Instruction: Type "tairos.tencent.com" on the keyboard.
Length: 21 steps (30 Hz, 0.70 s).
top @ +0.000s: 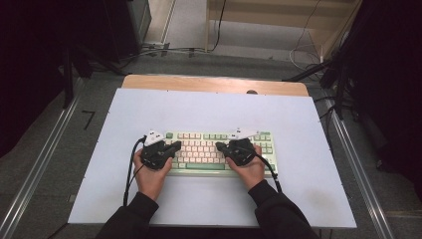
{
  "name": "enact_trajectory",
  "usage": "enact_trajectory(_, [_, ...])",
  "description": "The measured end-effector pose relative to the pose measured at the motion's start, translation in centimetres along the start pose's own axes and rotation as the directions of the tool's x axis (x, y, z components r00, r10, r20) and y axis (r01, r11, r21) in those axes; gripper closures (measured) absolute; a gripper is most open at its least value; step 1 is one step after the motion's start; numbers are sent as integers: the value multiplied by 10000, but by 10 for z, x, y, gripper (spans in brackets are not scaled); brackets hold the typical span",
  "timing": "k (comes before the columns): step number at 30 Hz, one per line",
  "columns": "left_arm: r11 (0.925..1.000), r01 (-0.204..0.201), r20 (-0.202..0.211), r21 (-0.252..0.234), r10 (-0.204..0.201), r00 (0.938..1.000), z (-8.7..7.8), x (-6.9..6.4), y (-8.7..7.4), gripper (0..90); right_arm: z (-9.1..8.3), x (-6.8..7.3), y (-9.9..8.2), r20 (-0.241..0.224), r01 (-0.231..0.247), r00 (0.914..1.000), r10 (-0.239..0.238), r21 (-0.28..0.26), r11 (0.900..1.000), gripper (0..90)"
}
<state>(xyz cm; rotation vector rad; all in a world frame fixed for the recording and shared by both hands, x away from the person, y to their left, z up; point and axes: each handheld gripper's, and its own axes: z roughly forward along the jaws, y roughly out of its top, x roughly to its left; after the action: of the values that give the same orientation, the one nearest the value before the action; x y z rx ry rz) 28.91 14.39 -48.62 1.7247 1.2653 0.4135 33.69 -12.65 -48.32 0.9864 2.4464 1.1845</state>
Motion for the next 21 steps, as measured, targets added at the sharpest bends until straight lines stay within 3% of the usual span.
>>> enact_trajectory(12, [10000,-62,47,16,62,10000,1,-2,0,900,5,1,-2,47,115,9999,-117,367,9993,883])
enact_trajectory(21, [10000,-94,128,29,94,9999,2,-5,1,900,-1,2,1,-60,70,10000,-70,51,10000,883])
